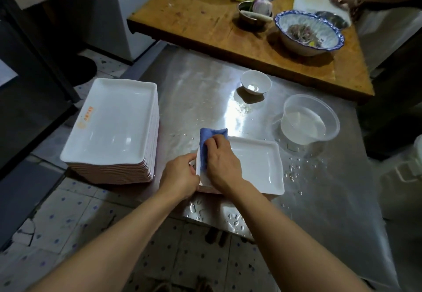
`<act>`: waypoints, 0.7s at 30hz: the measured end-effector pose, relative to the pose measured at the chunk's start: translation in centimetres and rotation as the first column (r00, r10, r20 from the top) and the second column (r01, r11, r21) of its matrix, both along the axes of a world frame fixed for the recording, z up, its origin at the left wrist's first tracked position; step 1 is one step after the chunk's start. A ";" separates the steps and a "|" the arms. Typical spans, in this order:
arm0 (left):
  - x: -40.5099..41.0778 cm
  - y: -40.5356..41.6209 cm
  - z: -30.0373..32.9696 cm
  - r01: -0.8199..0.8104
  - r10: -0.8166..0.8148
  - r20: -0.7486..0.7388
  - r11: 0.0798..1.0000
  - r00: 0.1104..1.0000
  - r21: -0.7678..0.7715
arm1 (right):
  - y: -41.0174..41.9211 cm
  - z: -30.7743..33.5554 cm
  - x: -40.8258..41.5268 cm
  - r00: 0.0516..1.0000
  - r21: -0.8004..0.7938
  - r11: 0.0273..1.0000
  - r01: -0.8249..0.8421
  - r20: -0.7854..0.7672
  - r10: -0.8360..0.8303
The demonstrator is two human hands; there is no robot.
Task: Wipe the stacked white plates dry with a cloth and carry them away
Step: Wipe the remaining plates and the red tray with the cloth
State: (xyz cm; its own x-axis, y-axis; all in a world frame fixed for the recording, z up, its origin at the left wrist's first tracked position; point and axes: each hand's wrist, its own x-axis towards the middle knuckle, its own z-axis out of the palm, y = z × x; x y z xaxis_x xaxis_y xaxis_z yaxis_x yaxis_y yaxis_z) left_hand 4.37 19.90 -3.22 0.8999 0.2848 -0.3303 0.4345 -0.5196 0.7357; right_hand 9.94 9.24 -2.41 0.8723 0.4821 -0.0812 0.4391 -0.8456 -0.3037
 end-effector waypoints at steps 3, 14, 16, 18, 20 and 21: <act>0.7 -0.2 0.3 0.020 -0.017 -0.043 0.996 0.999 0.083 | -0.5 -0.2 0.5 0.999 -0.013 0.999 -0.030 0.035 0.031; 1.9 -0.3 -1.2 0.056 -0.041 -0.070 0.970 0.997 0.238 | -8.3 -0.6 3.0 0.966 -0.326 0.922 0.209 0.214 -0.143; 2.0 -0.4 -1.4 0.051 -0.037 -0.067 0.976 0.997 0.214 | -10.0 -0.2 3.5 0.965 -0.352 0.908 0.228 0.206 -0.163; 1.9 -0.5 -1.4 0.041 -0.029 -0.067 0.981 0.997 0.188 | -10.6 0.0 3.5 0.970 -0.377 0.904 0.204 0.201 -0.135; 1.9 -0.4 -1.4 0.033 -0.024 -0.054 0.984 0.998 0.177 | -10.8 0.2 2.9 0.976 -0.415 0.892 0.179 0.192 -0.106; 1.9 -0.4 -1.4 0.032 -0.024 -0.048 0.985 0.999 0.172 | -11.0 0.3 2.4 0.979 -0.424 0.890 0.168 0.176 -0.101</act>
